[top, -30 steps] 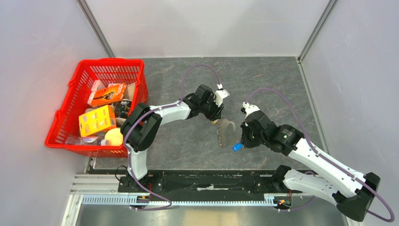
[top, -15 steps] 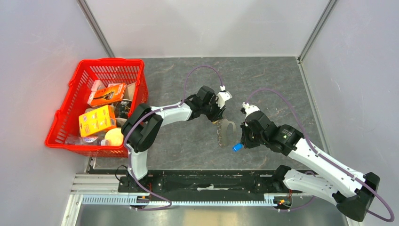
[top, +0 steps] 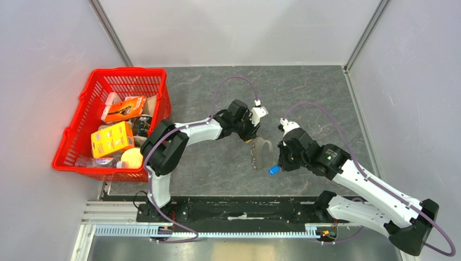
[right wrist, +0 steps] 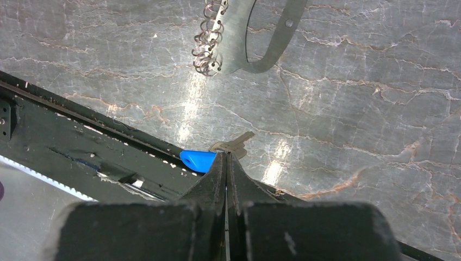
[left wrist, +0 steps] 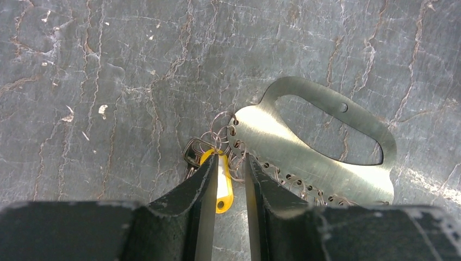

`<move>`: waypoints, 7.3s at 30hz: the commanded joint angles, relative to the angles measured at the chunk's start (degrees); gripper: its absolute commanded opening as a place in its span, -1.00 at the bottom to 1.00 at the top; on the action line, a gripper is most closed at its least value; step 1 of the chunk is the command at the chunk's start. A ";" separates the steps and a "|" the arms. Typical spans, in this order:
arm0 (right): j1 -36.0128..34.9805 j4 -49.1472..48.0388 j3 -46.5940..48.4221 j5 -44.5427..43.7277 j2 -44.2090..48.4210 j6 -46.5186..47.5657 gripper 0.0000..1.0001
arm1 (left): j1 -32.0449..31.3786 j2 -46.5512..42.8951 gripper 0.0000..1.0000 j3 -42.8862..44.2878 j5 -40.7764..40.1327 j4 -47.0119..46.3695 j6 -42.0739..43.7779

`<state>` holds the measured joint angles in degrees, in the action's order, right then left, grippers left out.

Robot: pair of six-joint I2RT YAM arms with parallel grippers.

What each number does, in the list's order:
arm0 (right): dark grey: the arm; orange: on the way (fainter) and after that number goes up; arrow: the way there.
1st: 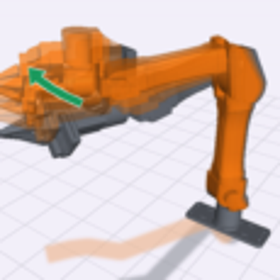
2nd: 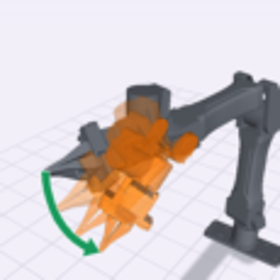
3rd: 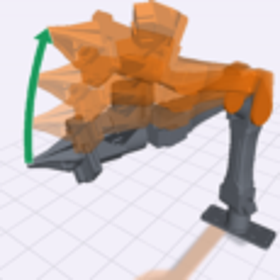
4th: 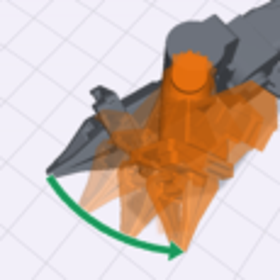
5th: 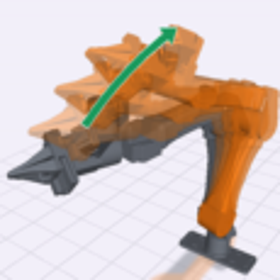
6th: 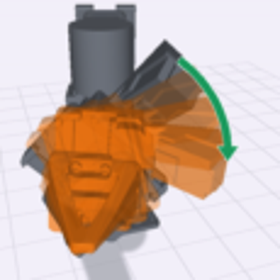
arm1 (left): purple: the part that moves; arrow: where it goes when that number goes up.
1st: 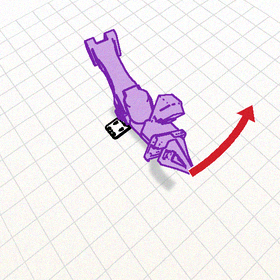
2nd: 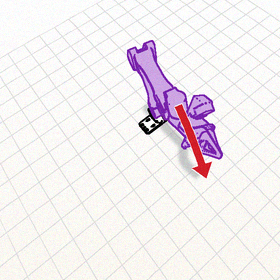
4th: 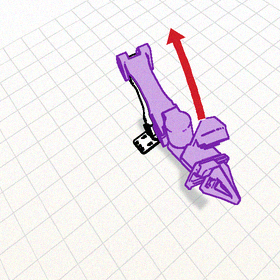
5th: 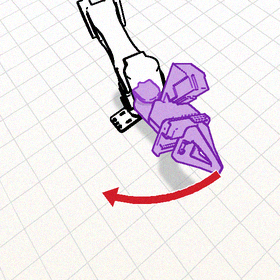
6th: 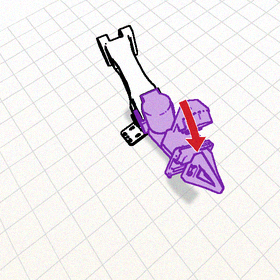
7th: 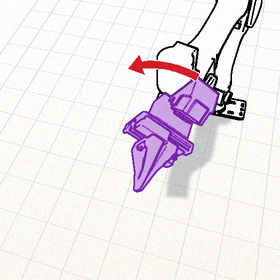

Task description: Put the keys on the keyring

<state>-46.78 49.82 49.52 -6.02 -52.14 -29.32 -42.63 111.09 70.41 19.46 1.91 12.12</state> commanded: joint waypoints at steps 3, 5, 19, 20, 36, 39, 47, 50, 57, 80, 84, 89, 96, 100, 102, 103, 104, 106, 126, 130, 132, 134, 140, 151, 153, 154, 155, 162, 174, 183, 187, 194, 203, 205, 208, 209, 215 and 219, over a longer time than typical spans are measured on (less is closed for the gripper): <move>-0.39 -1.75 -0.21 0.48 0.34 0.66 -0.99 | -0.59 1.93 -0.38 -0.27 -0.79 0.28 2.33; -0.40 -1.83 -0.30 0.56 0.23 0.63 -0.99 | -0.70 2.09 -0.38 -0.28 -1.00 0.31 2.36; -0.39 -1.88 -0.21 0.85 0.28 0.75 -0.99 | -0.96 3.07 -0.66 0.33 -1.49 0.80 2.43; -0.37 -1.84 -0.21 0.82 0.28 0.72 -1.00 | -0.96 3.17 -0.71 0.42 -1.48 0.93 2.55; -0.41 -0.79 2.29 0.75 1.36 0.82 -1.00 | -1.75 -4.37 -0.96 0.07 2.98 4.22 5.76; -0.32 0.13 3.80 0.39 1.01 1.30 -1.00 | -1.84 -7.90 -0.95 -1.56 6.36 4.25 7.30; -0.41 2.42 7.41 -0.40 0.97 2.98 -1.00 | -2.90 -15.57 -0.95 -1.47 15.87 10.78 9.94; -0.36 3.65 9.11 -0.25 0.78 4.38 -1.00 | -4.23 -18.61 -0.96 -1.42 18.67 14.14 13.66; -0.42 6.08 13.70 1.07 1.83 6.94 -1.00 | -5.93 -26.60 -0.96 -1.04 23.29 19.94 17.70; -0.41 3.58 19.10 23.86 5.04 14.77 -1.00 | -7.11 -36.98 -0.96 -2.56 39.68 23.75 17.03; -0.36 3.39 19.74 23.54 4.99 14.65 -1.00 | -7.20 -38.36 -0.95 -3.52 39.15 22.41 14.79; -0.41 3.70 18.50 18.99 3.62 13.13 -1.00 | -7.38 -40.80 -0.95 -6.05 39.00 20.68 13.81; -0.32 5.09 16.06 0.97 -0.80 8.36 -1.00 | -7.61 -42.80 -0.96 -7.71 39.50 20.50 11.45; -0.33 4.33 11.98 -9.03 -6.39 4.57 -1.00 | -8.12 -45.23 -0.96 -10.83 40.11 17.33 9.23; -0.28 2.00 9.33 -12.54 -8.33 2.13 -1.00 | -8.23 -46.62 -0.96 -12.83 40.50 14.63 8.14; -0.27 0.73 8.19 -13.60 -9.17 0.86 -1.00 | -8.26 -47.14 -0.96 -13.37 40.87 13.71 7.85; -0.28 -0.14 7.07 -14.41 -10.63 0.13 -1.00 | -8.26 -47.43 -0.96 -13.62 41.33 13.55 7.76; -0.24 -1.74 5.77 -14.92 -13.45 -0.91 -1.00 | -8.26 -47.46 -0.95 -13.47 41.77 13.73 7.57; 1.55 -16.34 -2.32 -13.01 -30.11 -5.35 -1.00 | -8.43 -46.92 -0.96 -13.72 42.26 13.56 6.16; 1.95 -18.06 -2.25 -12.84 -31.90 -5.48 -1.00 | -8.41 -46.61 -0.96 -13.81 41.93 13.55 6.16; 2.25 -18.52 -1.94 -12.77 -32.75 -5.40 -0.98 | -8.52 -46.39 -0.96 -13.81 41.89 13.47 6.10; 2.27 -18.46 -1.34 -12.66 -33.11 -5.17 -0.91 | -8.52 -46.23 -0.96 -13.81 41.81 13.47 6.07; 2.23 -15.66 0.30 -12.61 -27.13 -4.82 -0.38 | -8.51 -46.23 -0.96 -13.90 41.71 13.47 6.41; 2.22 -0.79 10.73 -6.50 -2.25 4.02 -0.15 | -9.04 -46.75 -0.95 -13.81 42.75 11.89 4.91; 2.23 1.00 13.10 -1.64 1.22 6.71 -0.10 | -9.05 -46.47 -0.95 -13.65 43.11 11.75 4.37; 2.29 1.79 14.54 1.37 2.27 7.85 -0.10 | -9.05 -46.36 -0.95 -13.55 43.19 11.59 3.91; 2.23 2.55 15.68 5.08 2.94 9.06 -0.10 | -9.05 -46.11 -0.95 -13.46 43.49 10.77 2.88; 2.25 2.39 19.22 25.25 5.91 14.12 -0.11 | -9.13 -45.09 -0.96 -13.66 42.90 4.46 -6.64; 2.14 -4.98 20.44 41.73 4.58 13.20 -0.16 | -9.09 -46.89 -0.95 -19.36 40.40 -15.13 -25.37; 2.11 -6.75 19.49 42.69 3.62 13.25 -0.10 | -9.11 -45.78 -0.96 -20.40 39.18 -22.19 -31.76; 2.05 -7.40 19.48 42.32 3.11 13.25 -0.09 | -9.14 -45.73 -0.96 -21.19 38.69 -25.22 -34.43; 1.72 -8.00 19.62 43.17 2.69 13.19 -0.13 | -9.13 -45.34 -0.96 -20.85 37.62 -25.17 -35.36; 1.21 -8.95 19.13 45.06 2.93 12.92 -0.33 | -9.14 -44.36 -0.96 -19.70 36.36 -25.27 -35.76; 1.17 -8.87 19.04 45.29 2.87 13.04 -0.34 | -9.14 -44.29 -0.96 -19.46 36.18 -25.27 -35.76; 1.18 -7.94 18.73 44.21 2.75 13.83 -0.34 | -9.13 -44.44 -0.95 -19.11 36.00 -25.28 -35.66; 1.18 -7.66 18.69 43.60 2.68 13.99 -0.35 | -9.12 -44.46 -0.95 -19.02 36.01 -25.27 -35.74; 1.10 -7.33 18.08 43.66 3.00 14.47 -0.41 | -9.08 -45.14 -0.95 -19.00 36.00 -25.28 -35.85; 1.08 -6.51 17.99 43.64 3.25 14.98 -0.46 | -9.08 -45.54 -0.96 -18.74 35.83 -25.29 -35.76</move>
<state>-45.25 43.46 67.77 36.60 -49.58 -15.55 -51.51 66.72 49.32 56.80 -20.45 -22.06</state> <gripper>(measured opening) 0.283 0.029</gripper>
